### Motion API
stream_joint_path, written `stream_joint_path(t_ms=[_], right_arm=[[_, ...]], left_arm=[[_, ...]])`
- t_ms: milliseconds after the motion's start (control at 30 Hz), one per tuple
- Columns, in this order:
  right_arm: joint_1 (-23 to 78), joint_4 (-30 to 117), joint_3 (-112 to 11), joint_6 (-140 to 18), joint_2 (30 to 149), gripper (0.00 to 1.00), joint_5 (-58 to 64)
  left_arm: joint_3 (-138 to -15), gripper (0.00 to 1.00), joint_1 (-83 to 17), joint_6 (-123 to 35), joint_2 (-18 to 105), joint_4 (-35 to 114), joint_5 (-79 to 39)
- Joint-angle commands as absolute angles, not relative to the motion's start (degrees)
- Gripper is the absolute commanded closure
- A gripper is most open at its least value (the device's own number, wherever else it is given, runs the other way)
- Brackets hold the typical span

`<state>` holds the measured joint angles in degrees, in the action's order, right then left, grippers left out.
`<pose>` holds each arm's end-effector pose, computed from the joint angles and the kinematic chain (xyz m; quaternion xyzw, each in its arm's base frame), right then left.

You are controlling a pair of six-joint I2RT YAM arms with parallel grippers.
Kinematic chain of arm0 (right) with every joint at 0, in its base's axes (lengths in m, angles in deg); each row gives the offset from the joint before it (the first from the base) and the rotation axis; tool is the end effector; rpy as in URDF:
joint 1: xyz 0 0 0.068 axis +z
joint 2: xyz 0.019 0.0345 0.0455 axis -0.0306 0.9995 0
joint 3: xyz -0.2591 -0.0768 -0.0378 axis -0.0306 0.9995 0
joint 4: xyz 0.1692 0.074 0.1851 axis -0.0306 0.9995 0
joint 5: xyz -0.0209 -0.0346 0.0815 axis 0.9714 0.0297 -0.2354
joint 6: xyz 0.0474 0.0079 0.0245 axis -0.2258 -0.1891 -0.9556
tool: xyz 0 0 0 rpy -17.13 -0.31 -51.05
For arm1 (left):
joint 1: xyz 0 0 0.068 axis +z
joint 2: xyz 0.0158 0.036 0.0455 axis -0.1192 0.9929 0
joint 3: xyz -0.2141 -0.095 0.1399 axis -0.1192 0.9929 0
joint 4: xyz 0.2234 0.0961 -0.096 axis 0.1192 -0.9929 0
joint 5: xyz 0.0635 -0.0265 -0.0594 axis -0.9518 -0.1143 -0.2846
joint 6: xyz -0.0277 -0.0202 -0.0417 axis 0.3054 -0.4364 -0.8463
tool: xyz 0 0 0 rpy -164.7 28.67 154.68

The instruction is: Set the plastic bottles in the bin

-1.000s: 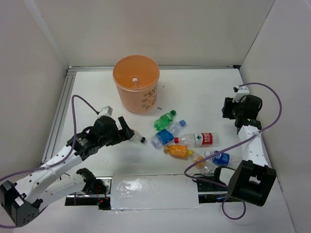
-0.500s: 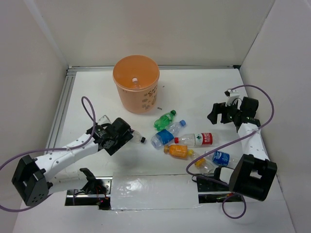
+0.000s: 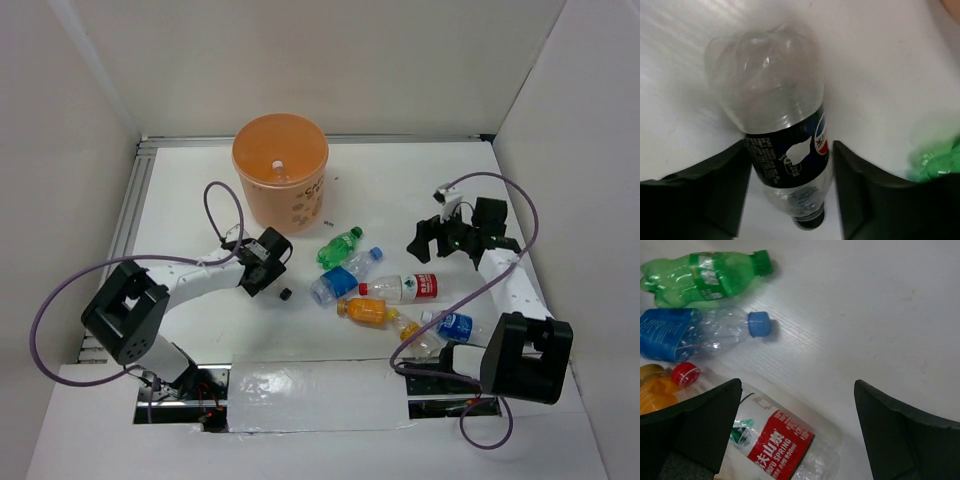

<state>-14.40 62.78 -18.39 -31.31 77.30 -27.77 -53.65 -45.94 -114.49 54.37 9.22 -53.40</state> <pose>0.2434 -0.0321 0.2364 -0.2014 0.8594 0.1794 0.4344 0.2271 -0.1649 0.1818 -0.3968 0.8671 -0.0800 0.2904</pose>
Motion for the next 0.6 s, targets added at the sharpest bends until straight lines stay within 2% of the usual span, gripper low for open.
stream_joint_path(t_ms=[0, 67, 100, 167, 233, 300, 433, 567], right_arm=[[-10.55, 64.66, -21.38, -19.35, 76.98, 0.00, -33.44], [-9.31, 64.13, -20.77, -8.38, 75.13, 0.00, -38.00], [-8.44, 64.91, -20.77, -3.87, 74.60, 0.00, -40.02], [-6.59, 66.76, -20.77, 5.27, 74.60, 0.00, -44.95], [-3.27, 67.38, -21.46, 14.69, 74.60, 0.00, -46.28], [-0.36, 67.91, -23.05, 21.97, 76.61, 0.00, -46.28], [7.90, 68.43, -27.00, 26.84, 83.37, 0.00, -43.57], [15.28, 64.83, -30.33, 28.42, 89.95, 0.00, -39.53]], left_arm=[[-53.09, 0.37, -44.82, -112.82, 56.07, 11.59, -53.42], [-50.81, 0.56, -44.82, -111.50, 54.59, 13.25, -52.81], [-50.80, 0.77, -44.82, -109.93, 53.71, 13.26, -52.80], [-50.80, 0.92, -45.95, -107.20, 51.34, 13.26, -52.80], [-52.20, 1.00, -49.01, -101.51, 45.81, 10.64, -53.94], [-56.32, 1.00, -51.75, -97.54, 41.41, 8.70, -56.92], [-66.25, 1.00, -55.36, -84.20, 31.91, 9.65, -62.63], [-80.90, 1.00, -51.78, -70.65, 34.95, 19.65, -66.78]])
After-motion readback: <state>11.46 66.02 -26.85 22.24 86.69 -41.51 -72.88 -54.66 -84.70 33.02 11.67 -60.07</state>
